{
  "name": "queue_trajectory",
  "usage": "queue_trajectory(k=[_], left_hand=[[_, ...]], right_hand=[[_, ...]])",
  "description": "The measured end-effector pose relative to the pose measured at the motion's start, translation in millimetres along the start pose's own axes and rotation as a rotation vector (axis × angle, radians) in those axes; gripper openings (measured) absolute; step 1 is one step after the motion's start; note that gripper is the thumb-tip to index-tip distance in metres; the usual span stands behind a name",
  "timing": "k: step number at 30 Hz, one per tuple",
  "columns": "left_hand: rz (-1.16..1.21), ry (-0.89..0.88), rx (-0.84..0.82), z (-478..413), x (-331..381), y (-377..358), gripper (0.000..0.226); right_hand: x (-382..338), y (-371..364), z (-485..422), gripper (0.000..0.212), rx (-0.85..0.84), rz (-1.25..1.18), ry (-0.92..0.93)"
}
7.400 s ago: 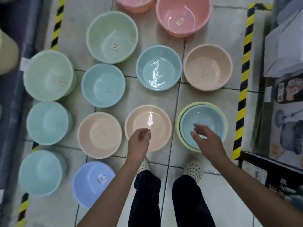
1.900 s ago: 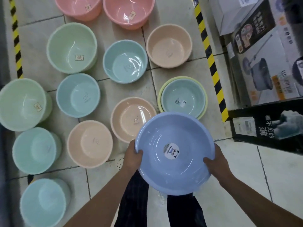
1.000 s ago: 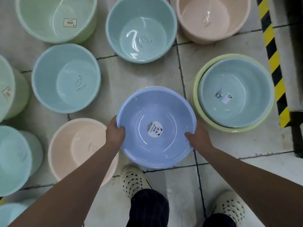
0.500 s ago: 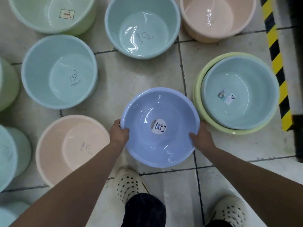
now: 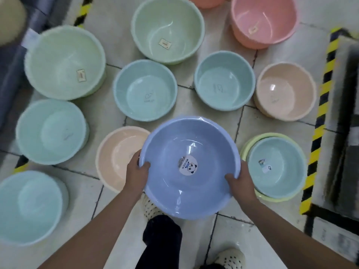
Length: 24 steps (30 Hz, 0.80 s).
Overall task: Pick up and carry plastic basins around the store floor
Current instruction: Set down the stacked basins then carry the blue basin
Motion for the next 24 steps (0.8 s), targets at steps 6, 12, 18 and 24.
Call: queue_trajectory(k=[6,12,18,24], left_hand=[[0.085,0.020,0.148,34.9,48.7,80.1,0.042],[0.098,0.125,0.225,22.3,51.8,152.1,0.039],[0.038,0.191,0.228,-15.6,9.6,192.4,0.041],[0.091,0.234,0.371,-62.2,-47.8,195.6,0.051]], right_hand=[[-100.2,-24.3,30.4,0.048,-0.188,0.249,0.013],[-157.2,-87.3,34.6,0.047,-0.236,0.469,0.054],[-153.4,-150.4,7.0,0.034,-0.251,0.597,0.035],[-128.2,-214.1,-39.8,0.024,-0.312,0.837,0.123]])
Point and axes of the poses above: each hand's wrist, its own z-axis away from the middle knuckle, its own y-axis out of the back of the hand, x = y × z, the point moved 1 cm from there along -z, towards the middle knuckle, and after that the axes turned 6 degrees about z, right-handed, at the moved point
